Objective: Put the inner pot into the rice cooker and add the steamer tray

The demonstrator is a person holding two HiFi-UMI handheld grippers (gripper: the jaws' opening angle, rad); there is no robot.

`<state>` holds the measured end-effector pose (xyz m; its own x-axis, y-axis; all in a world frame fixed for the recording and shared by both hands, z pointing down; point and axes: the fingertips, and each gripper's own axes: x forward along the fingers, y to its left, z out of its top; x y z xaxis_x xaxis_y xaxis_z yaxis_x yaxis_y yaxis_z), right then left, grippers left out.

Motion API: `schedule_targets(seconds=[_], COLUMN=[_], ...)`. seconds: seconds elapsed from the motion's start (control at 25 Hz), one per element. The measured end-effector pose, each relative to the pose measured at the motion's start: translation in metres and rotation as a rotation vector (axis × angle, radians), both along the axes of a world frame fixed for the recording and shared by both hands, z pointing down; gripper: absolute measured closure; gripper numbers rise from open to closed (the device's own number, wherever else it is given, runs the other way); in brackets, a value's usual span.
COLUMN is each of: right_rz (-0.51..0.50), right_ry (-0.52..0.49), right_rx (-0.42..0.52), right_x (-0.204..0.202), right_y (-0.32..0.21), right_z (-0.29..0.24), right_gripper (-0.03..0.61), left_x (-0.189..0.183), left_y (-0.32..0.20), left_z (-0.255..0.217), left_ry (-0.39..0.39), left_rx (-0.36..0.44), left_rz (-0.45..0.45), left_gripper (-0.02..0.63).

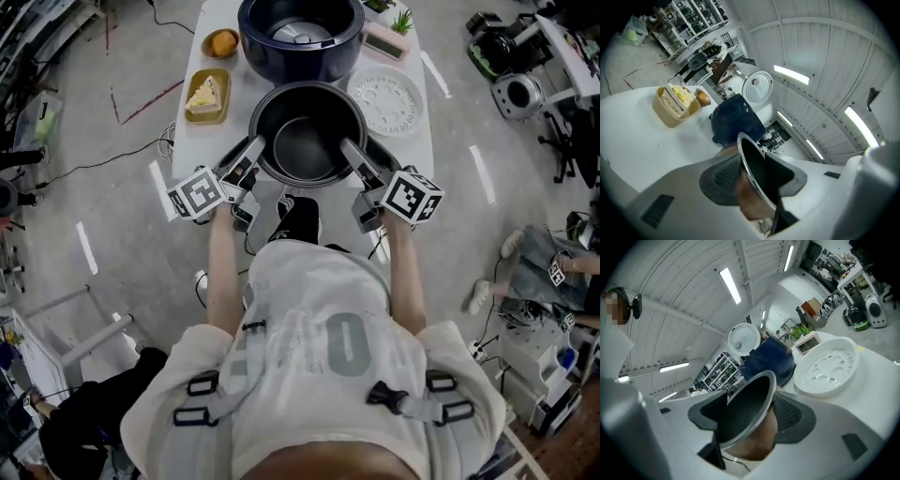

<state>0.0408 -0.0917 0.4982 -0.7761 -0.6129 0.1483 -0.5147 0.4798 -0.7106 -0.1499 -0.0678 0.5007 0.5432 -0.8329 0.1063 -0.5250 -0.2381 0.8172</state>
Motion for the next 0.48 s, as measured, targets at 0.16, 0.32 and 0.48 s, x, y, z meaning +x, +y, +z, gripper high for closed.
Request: schedule_targets(seconds=[0.16,0.32,0.48], right_rz=[-0.005,-0.024,-0.023], right_ry=[0.062,0.118,0.154], right_rx=[0.015,0.056,0.119], right_x=[-0.001,-0.005,-0.009], right_y=[0.002,0.006,0.006], right_z=[0.001,-0.006,-0.022], right_gripper=[0.304,0.323,0.344], left_x=[-0.003,-0.010,-0.016], left_y=[0.003,0.003,0.005], left_z=[-0.002,-0.019,-0.043], left_ry=[-0.011,-0.007,-0.050], left_rx=[-0.004,0.042,0.111], left_rz=[-0.015,-0.032,-0.052], left_gripper=[0.454,0.477,0.485])
